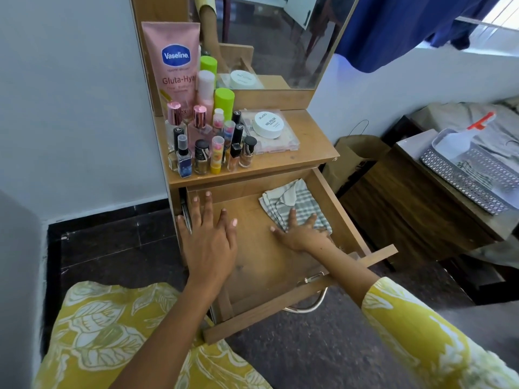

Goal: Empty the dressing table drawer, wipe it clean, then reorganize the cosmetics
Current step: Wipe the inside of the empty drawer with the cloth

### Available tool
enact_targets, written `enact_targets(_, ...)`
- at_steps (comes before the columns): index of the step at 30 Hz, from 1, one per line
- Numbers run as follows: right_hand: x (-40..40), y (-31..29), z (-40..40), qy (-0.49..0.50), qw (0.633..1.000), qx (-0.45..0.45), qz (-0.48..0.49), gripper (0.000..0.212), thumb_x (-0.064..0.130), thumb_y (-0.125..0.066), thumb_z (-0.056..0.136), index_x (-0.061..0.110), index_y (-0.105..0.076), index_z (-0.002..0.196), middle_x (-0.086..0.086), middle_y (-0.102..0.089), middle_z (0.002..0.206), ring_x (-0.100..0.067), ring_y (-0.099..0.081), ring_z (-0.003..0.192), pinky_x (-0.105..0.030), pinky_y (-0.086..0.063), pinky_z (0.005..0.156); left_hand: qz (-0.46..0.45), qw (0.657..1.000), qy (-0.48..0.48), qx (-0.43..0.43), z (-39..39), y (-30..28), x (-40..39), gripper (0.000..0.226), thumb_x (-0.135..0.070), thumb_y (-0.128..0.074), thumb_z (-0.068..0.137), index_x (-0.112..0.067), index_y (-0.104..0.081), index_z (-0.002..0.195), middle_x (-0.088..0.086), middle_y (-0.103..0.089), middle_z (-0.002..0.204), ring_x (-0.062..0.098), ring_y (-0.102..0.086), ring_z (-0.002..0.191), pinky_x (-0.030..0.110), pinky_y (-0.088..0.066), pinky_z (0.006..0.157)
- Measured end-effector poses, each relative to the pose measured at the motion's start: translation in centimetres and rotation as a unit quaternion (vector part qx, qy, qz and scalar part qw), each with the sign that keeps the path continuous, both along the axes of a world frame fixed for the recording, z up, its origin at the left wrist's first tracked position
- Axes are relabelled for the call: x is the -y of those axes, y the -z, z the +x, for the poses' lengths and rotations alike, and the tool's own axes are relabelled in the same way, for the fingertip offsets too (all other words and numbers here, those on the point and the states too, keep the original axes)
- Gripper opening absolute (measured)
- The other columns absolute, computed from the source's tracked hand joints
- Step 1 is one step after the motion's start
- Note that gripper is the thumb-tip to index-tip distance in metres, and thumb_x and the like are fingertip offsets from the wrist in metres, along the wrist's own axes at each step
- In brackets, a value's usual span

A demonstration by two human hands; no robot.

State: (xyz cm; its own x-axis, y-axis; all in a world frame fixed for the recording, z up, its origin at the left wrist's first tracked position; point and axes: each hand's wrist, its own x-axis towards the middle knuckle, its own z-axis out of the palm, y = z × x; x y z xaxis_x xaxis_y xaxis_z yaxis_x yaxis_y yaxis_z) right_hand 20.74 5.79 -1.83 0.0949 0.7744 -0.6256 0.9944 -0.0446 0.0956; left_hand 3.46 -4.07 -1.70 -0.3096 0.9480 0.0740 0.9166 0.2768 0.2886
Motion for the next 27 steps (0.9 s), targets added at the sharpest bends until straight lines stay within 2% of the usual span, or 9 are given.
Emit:
enact_targets(3,-0.5,0.1,-0.5,-0.088,0.990,0.068,0.089,0.078,0.066,-0.020,0.093,0.023,0.009,0.151,-0.019,0.010,0.157,-0.041,-0.001,0.145,-0.057,-0.001,0.115,0.001,1.000,0.000,-0.001,0.0,0.0,0.0,0.065,-0.048,-0.003,0.093,-0.026,-0.046,0.136,0.003,-0.001,0.157,0.026,0.005,0.144,0.052,-0.001,0.115)
enact_targets(8,-1.2,0.3,0.1,-0.116,0.983,-0.094,0.108,0.061,0.035,-0.031,0.102,0.016,-0.002,0.152,-0.011,0.004,0.160,-0.033,0.005,0.147,-0.051,-0.020,0.116,0.006,1.000,-0.001,0.003,0.0,0.0,0.0,0.067,-0.049,0.000,0.092,-0.027,-0.047,0.135,0.002,-0.001,0.156,0.025,0.005,0.144,0.050,0.002,0.113)
enact_targets(14,-2.0,0.5,0.0,-0.160,0.967,-0.093,0.176,0.053,0.004,-0.036,0.095,0.013,-0.026,0.147,-0.018,-0.039,0.142,-0.036,-0.031,0.135,-0.046,-0.044,0.096,0.011,1.000,0.003,0.003,0.0,-0.1,0.0,0.067,-0.048,-0.002,0.093,-0.025,-0.049,0.134,0.003,-0.004,0.156,0.026,0.004,0.144,0.049,0.005,0.113)
enact_targets(18,-1.3,-0.1,0.6,-0.121,0.963,-0.112,0.211,0.045,-0.003,-0.037,0.090,0.009,-0.048,0.132,-0.019,-0.060,0.117,-0.036,-0.059,0.104,-0.042,-0.051,0.081,-0.007,1.000,0.019,-0.019,0.0,-0.4,0.1,0.068,-0.049,0.002,0.094,-0.024,-0.044,0.138,0.006,-0.005,0.157,0.027,0.003,0.144,0.049,0.006,0.113)
enact_targets(21,-1.1,-1.0,2.2,-0.058,0.954,-0.197,0.217,0.018,0.005,-0.044,0.093,0.007,-0.062,0.096,-0.012,-0.065,0.091,-0.030,-0.061,0.091,-0.028,-0.044,0.067,-0.008,0.998,0.041,-0.048,0.2,-1.0,0.5,0.076,-0.052,0.009,0.092,-0.019,-0.036,0.142,0.014,-0.008,0.155,0.030,-0.002,0.144,0.047,0.009,0.111)
enact_targets(22,-1.0,-1.6,2.8,-0.021,0.947,-0.244,0.209,0.017,0.008,-0.047,0.093,0.012,-0.058,0.081,-0.006,-0.062,0.079,-0.026,-0.060,0.081,-0.023,-0.040,0.059,0.007,0.997,0.056,-0.048,0.3,-1.4,0.6,0.076,-0.051,0.008,0.091,-0.016,-0.036,0.142,0.015,-0.010,0.155,0.030,-0.006,0.144,0.047,0.008,0.112)
enact_targets(24,-0.6,-3.1,4.0,0.046,0.923,-0.328,0.195,0.021,0.012,-0.050,0.095,0.017,-0.055,0.075,0.000,-0.055,0.070,-0.017,-0.054,0.066,-0.014,-0.037,0.050,0.053,0.994,0.094,-0.035,0.9,-2.1,0.4,0.067,-0.046,-0.003,0.095,-0.010,-0.038,0.140,0.016,-0.015,0.153,0.030,-0.012,0.143,0.047,0.000,0.114)
enact_targets(25,-0.5,-4.0,4.5,0.073,0.907,-0.368,0.192,0.017,0.013,-0.049,0.096,0.014,-0.059,0.082,-0.003,-0.059,0.074,-0.017,-0.056,0.068,-0.016,-0.043,0.055,0.078,0.990,0.112,-0.035,1.3,-2.5,0.2,0.061,-0.042,-0.010,0.097,-0.009,-0.038,0.140,0.015,-0.018,0.152,0.030,-0.014,0.142,0.047,-0.004,0.114)
enact_targets(27,-0.3,-5.9,5.0,0.120,0.869,-0.435,0.204,0.017,0.013,-0.048,0.097,0.010,-0.064,0.097,-0.013,-0.068,0.094,-0.027,-0.064,0.087,-0.036,-0.054,0.080,0.127,0.980,0.142,-0.047,1.9,-3.6,-1.0,0.049,-0.034,-0.023,0.100,-0.008,-0.036,0.140,0.014,-0.018,0.153,0.028,-0.014,0.142,0.045,-0.007,0.114)
